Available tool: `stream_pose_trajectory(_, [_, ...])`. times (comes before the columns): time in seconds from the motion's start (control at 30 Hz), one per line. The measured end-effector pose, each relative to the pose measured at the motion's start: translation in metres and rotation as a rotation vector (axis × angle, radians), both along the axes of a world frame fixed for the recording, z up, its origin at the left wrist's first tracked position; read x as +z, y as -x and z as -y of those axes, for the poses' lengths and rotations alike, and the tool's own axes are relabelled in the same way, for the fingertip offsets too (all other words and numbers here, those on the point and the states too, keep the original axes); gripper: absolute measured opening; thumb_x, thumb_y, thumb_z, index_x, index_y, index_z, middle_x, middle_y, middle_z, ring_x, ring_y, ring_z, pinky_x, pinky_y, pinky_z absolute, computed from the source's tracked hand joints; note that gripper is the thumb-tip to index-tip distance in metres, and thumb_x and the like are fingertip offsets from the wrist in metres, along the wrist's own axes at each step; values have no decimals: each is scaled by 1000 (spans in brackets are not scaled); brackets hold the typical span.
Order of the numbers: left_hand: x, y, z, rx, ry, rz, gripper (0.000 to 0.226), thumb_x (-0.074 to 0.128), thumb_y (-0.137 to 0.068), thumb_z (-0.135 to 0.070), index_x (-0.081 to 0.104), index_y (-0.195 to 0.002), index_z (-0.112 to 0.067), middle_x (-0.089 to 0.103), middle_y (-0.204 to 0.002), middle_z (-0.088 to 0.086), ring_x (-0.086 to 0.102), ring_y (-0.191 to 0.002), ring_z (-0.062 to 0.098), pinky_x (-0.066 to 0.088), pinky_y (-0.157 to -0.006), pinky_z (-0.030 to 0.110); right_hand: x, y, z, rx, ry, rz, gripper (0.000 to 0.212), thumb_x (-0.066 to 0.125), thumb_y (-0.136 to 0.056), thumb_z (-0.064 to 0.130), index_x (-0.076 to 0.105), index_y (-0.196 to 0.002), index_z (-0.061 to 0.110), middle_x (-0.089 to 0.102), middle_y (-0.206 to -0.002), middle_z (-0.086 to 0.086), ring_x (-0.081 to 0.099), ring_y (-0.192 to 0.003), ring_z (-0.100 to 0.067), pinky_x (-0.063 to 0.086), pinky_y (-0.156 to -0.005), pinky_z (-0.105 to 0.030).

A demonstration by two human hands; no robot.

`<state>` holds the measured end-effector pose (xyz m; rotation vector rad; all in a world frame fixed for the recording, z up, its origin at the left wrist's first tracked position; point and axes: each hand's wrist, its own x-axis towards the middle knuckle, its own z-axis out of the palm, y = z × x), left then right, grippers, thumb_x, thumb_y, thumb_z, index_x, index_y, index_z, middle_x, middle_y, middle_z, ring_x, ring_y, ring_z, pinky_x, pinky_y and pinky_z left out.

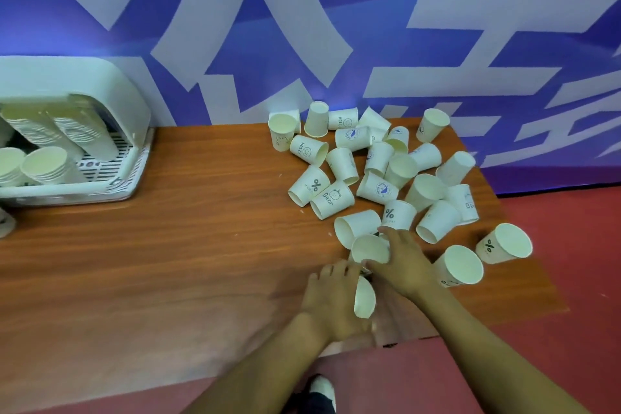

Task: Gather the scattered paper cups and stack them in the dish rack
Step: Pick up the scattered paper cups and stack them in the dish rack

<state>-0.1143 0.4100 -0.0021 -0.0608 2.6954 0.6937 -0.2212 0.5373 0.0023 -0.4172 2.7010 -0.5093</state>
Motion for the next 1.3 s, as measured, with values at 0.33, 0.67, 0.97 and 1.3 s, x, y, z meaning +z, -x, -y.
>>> stream_pose_trajectory(0.33, [-17, 0, -13, 113, 103, 68, 75, 66, -78, -40, 30, -142, -25, 35, -135, 2, 41, -119, 26, 37, -96, 38, -21, 7, -8, 161, 27, 32, 79, 69, -77, 47, 36, -142, 15, 45, -143, -4, 41, -131, -22, 37, -106, -37])
stream_pose_trajectory(0.67, [1, -20, 26, 199, 78, 49, 72, 68, -78, -41, 34, -138, -24, 39, -134, 0, 41, -122, 24, 38, -99, 36, -10, 5, -2, 262, -217, -196, 68, 59, -80, 56, 40, -138, 26, 58, -128, 3, 52, -116, -20, 44, -89, -35])
stream_pose_trajectory(0.97, [16, -46, 81, 241, 115, 1, 71, 66, -79, -41, 34, -139, -23, 40, -134, -2, 44, -120, 23, 39, -98, 35, -10, -16, 22, 179, -319, -31, 92, 53, -74, 73, 27, -146, 22, 39, -149, -1, 33, -136, -24, 38, -101, -40])
stream_pose_trajectory(1.3, [17, -48, 87, 248, 92, -11, 73, 67, -78, -41, 33, -140, -24, 40, -132, -2, 45, -120, 23, 40, -96, 35, -17, -29, 38, 31, -94, 170, 104, 66, -74, 52, 4, -151, 22, 33, -143, -15, 46, -125, -31, 42, -98, -40])
